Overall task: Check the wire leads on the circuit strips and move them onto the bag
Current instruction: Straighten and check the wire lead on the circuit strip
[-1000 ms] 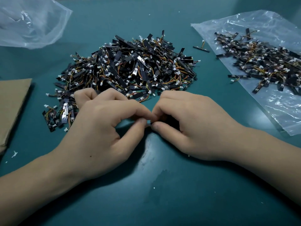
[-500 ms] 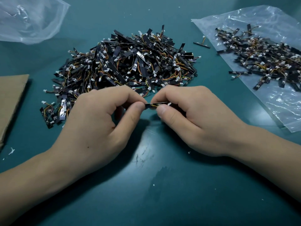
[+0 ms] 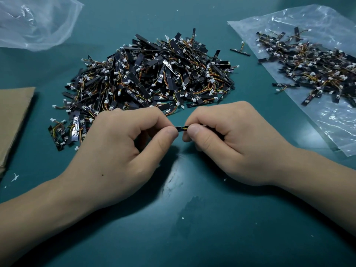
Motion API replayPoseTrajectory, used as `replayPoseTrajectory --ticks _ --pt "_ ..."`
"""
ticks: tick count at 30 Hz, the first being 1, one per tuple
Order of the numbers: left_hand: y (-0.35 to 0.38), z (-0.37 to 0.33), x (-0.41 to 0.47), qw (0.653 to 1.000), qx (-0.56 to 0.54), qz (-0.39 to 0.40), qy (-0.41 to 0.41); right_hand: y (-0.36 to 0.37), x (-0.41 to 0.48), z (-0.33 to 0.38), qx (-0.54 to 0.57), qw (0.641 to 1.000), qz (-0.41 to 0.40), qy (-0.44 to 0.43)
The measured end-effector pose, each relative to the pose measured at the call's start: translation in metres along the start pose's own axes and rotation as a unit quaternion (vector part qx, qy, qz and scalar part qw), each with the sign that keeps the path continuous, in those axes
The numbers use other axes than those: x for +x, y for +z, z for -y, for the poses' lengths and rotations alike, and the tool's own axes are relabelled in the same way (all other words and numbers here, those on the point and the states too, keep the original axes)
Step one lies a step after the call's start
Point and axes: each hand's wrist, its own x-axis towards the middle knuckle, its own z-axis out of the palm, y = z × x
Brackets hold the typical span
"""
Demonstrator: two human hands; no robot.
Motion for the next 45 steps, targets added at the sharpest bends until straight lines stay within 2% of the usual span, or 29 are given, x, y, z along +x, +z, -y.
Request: replayPoseTrajectory --ticks 13,22,35,45 --pt "-0.001 -0.004 0.001 1.0 0.012 0.019 0.007 -0.001 -0.001 0.001 0.001 1.0 0.02 -0.002" --pt "-0.005 -0.009 0.003 0.995 0.064 0.054 0.046 -0.002 -0.002 0.002 0.002 0.999 0.033 -0.021" --pt "-0.005 -0.013 0.003 0.997 0.024 0.067 0.027 -0.003 -0.002 0.001 0.028 0.999 0.026 -0.018" --pt "-0.006 -0.014 0.002 0.996 0.043 0.076 0.024 -0.003 -0.002 0.001 0.049 0.998 0.033 -0.011"
